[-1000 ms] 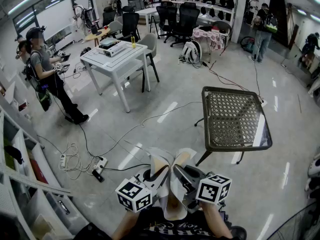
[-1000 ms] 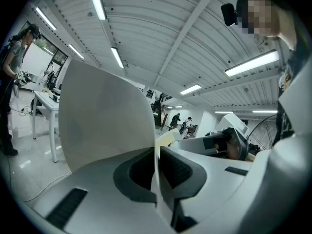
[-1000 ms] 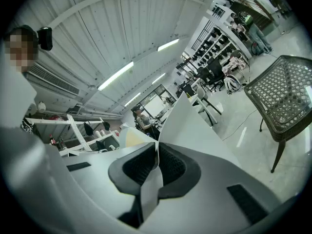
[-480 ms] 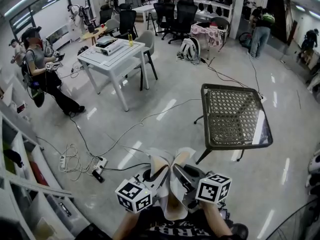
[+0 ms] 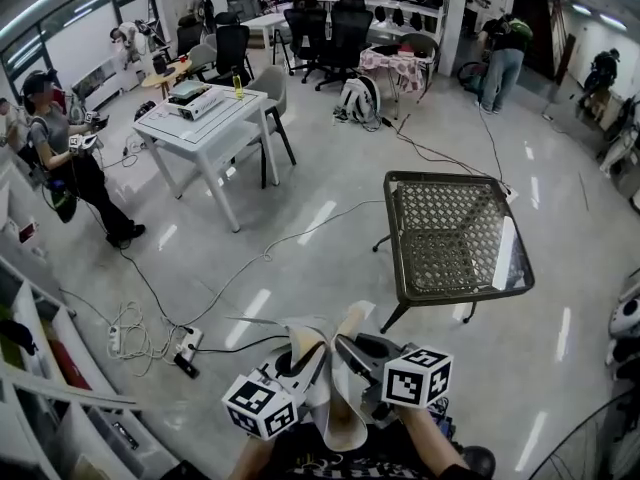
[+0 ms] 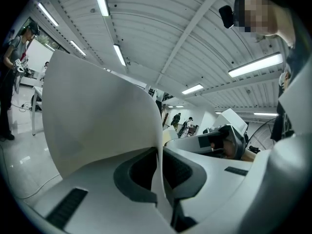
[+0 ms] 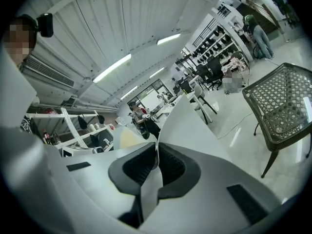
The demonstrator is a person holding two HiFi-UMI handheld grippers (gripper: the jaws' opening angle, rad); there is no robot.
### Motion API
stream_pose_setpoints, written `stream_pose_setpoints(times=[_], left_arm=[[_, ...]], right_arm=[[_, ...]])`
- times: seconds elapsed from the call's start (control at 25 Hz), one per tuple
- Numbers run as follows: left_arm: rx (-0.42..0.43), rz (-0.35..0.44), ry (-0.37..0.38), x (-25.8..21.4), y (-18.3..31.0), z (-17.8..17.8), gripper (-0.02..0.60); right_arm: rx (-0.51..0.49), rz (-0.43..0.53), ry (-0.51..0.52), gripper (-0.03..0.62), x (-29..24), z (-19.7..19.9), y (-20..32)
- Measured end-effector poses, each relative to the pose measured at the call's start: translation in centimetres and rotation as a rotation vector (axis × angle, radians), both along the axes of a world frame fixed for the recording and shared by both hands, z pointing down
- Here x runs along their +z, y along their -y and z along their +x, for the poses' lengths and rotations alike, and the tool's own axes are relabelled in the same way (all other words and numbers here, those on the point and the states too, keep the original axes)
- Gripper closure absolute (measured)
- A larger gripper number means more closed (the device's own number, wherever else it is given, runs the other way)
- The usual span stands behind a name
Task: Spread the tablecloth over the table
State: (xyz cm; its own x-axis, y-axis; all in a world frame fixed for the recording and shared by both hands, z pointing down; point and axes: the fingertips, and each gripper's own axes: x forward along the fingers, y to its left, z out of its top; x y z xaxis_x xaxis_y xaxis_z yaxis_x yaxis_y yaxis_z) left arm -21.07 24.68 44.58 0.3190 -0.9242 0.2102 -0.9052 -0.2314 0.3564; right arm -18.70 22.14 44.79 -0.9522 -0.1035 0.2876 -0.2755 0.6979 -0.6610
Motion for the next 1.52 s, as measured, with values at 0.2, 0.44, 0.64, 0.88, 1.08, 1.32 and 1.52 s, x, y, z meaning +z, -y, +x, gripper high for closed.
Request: stream_pose_setpoints(times=[0.2, 0.44, 0.64, 0.88, 1.08, 1.32, 1.52], left_arm=[[-0.045, -0.001, 0.005, -0.1, 1.8, -0.2, 0.548], [-0.144, -0.022, 0.016, -0.2, 7.1, 0.6, 0.551], [-0.258, -0.037, 0.042, -0.8, 13.5, 1.9, 0.551], [-0.378, -0.067, 0.061, -0.9, 18.8, 4.3, 0.554], [-0.427, -0.054, 0.045, -1.2, 22.6, 5.8, 0.554], [-0.399, -0.036, 0.03, -2.2, 27.1, 5.6, 0.554], [-0.379, -0.02, 0.05, -2.3, 31.3, 3.3, 0.554]], right_arm=[[0.014, -0.037, 0.039, 0.566, -0.3, 0.6, 2.6], [-0.032, -0.051, 0.051, 0.568, -0.3, 2.9, 8.4], [-0.146, -0.042, 0.05, 0.569, -0.7, 4.6, 15.2], [-0.283, -0.041, 0.038, 0.572, -0.4, 7.0, 21.3], [-0.333, -0.035, 0.049, 0.574, -0.7, 8.1, 25.4], [-0.294, -0.064, 0.079, 0.574, -1.0, 7.1, 30.8], [-0.225, -0.049, 0.09, 0.572, -1.1, 5.5, 36.5]])
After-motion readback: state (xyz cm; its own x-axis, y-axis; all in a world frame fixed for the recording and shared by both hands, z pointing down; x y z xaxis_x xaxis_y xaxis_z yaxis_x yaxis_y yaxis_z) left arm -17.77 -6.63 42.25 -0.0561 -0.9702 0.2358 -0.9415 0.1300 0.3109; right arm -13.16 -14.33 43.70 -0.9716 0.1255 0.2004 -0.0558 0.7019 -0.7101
